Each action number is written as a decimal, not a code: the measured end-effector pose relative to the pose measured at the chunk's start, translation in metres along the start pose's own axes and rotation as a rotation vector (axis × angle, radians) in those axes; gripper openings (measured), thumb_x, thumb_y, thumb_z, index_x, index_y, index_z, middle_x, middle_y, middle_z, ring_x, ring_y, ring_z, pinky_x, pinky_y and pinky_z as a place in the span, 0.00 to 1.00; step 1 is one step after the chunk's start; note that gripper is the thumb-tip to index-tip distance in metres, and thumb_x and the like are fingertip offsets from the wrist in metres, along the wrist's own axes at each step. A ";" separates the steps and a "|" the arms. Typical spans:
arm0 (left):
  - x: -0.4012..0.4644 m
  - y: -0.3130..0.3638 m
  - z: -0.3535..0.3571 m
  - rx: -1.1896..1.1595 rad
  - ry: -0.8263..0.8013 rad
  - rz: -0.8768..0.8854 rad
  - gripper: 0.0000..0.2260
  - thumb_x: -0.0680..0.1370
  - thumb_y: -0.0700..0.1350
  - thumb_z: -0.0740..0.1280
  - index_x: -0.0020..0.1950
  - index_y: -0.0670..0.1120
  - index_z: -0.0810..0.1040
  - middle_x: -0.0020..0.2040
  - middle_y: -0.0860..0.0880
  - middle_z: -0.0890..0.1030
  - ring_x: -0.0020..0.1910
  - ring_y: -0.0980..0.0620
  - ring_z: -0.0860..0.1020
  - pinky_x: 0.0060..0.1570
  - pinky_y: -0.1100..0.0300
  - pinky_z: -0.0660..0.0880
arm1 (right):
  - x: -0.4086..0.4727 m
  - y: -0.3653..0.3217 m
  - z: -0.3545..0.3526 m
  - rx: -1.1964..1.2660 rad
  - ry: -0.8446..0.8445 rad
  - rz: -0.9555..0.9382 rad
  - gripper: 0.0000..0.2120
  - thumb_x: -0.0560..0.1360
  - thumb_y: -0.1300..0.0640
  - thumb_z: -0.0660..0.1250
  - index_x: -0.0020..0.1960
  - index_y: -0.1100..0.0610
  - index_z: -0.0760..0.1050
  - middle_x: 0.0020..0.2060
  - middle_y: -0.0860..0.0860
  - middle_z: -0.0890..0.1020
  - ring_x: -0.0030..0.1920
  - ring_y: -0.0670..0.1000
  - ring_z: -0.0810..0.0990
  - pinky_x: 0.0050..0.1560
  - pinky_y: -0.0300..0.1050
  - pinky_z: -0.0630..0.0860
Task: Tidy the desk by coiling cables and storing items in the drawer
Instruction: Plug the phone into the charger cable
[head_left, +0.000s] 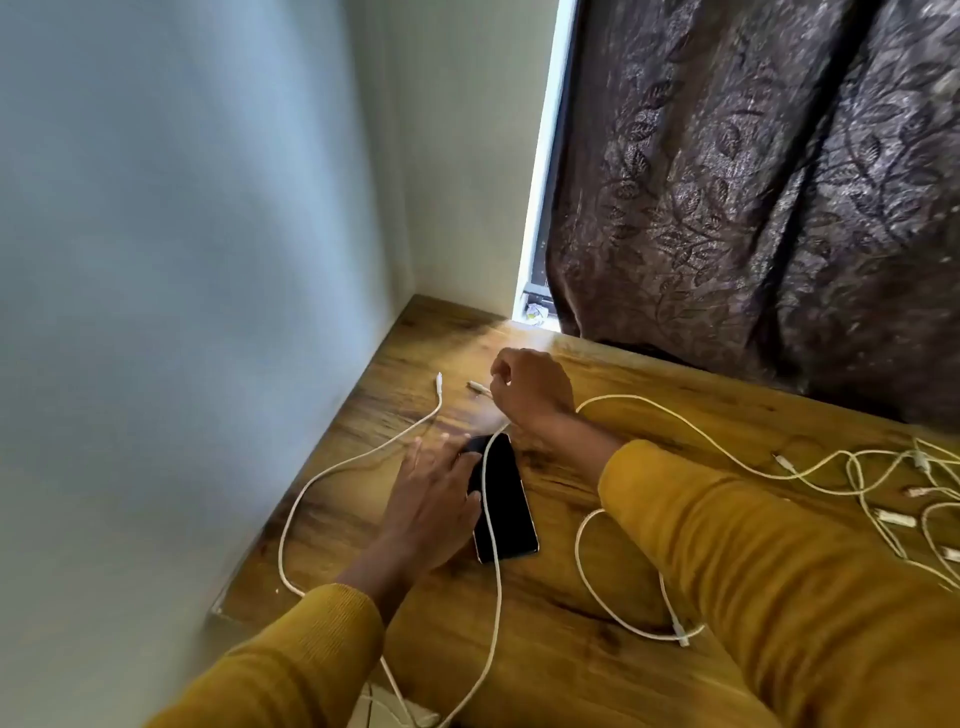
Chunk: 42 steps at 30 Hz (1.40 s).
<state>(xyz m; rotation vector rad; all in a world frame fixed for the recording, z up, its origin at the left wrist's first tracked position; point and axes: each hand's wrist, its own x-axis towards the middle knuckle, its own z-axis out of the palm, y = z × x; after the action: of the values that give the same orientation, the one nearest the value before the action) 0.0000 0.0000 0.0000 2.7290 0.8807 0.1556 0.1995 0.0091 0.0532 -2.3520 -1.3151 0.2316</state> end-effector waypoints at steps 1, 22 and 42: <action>0.000 -0.002 0.001 0.007 -0.017 0.006 0.20 0.81 0.52 0.62 0.74 0.53 0.73 0.80 0.50 0.66 0.82 0.47 0.60 0.82 0.42 0.51 | 0.007 -0.002 0.000 -0.012 -0.056 0.035 0.09 0.75 0.57 0.65 0.52 0.50 0.82 0.53 0.52 0.84 0.55 0.58 0.81 0.48 0.46 0.74; -0.006 -0.009 0.011 0.057 -0.055 -0.009 0.31 0.79 0.66 0.59 0.79 0.53 0.65 0.83 0.50 0.61 0.85 0.45 0.52 0.82 0.40 0.47 | 0.019 -0.005 0.026 -0.316 -0.229 0.093 0.12 0.79 0.60 0.64 0.60 0.55 0.79 0.60 0.58 0.82 0.61 0.62 0.81 0.56 0.51 0.77; -0.010 -0.004 0.015 0.087 -0.154 -0.053 0.35 0.81 0.67 0.59 0.83 0.53 0.55 0.86 0.49 0.52 0.85 0.44 0.49 0.82 0.39 0.47 | -0.033 0.017 0.001 0.127 -0.054 0.042 0.08 0.70 0.61 0.70 0.48 0.53 0.76 0.41 0.50 0.82 0.44 0.54 0.80 0.41 0.45 0.71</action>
<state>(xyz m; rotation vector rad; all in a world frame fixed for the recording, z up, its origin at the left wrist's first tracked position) -0.0082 -0.0061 -0.0156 2.7488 0.9346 -0.1047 0.1944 -0.0265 0.0421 -2.2827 -1.2382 0.3830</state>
